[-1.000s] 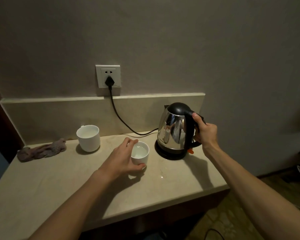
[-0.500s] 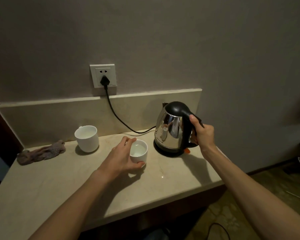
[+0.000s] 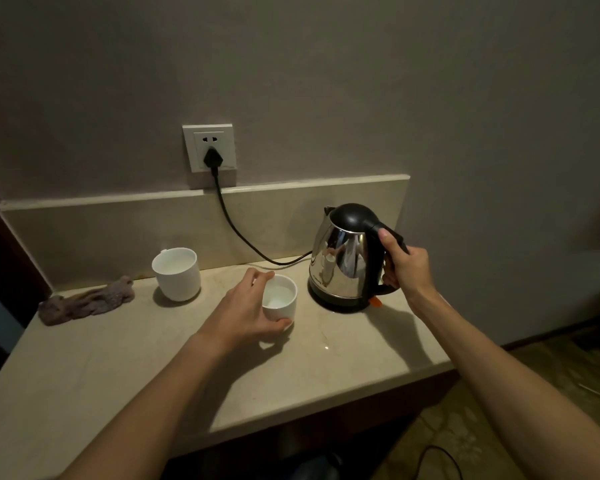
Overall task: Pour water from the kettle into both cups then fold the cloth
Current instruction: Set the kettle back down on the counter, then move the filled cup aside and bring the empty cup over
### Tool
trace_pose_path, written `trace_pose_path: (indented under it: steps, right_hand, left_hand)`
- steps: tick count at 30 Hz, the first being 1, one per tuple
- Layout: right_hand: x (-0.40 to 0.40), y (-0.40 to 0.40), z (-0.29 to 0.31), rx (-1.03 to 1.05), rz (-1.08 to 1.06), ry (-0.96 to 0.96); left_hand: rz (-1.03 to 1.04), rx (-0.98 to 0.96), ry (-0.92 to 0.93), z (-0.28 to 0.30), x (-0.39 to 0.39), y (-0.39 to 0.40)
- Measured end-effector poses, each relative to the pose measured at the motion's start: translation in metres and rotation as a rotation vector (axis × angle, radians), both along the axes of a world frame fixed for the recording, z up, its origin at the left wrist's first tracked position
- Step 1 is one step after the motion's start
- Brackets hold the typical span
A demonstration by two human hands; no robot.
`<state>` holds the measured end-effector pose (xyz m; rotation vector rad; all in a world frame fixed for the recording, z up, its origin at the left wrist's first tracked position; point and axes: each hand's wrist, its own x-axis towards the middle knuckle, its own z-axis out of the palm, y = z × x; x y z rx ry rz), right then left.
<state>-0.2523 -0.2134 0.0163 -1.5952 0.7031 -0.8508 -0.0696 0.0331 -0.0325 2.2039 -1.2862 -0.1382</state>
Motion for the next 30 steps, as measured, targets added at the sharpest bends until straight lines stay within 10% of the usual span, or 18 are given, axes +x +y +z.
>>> trace_pose_path:
  steps: [30]
  right_hand:
    - [0.002, -0.007, -0.007, -0.018, 0.032, -0.05]
  left_hand:
    - [0.157, 0.122, -0.093, 0.01, 0.087, -0.035]
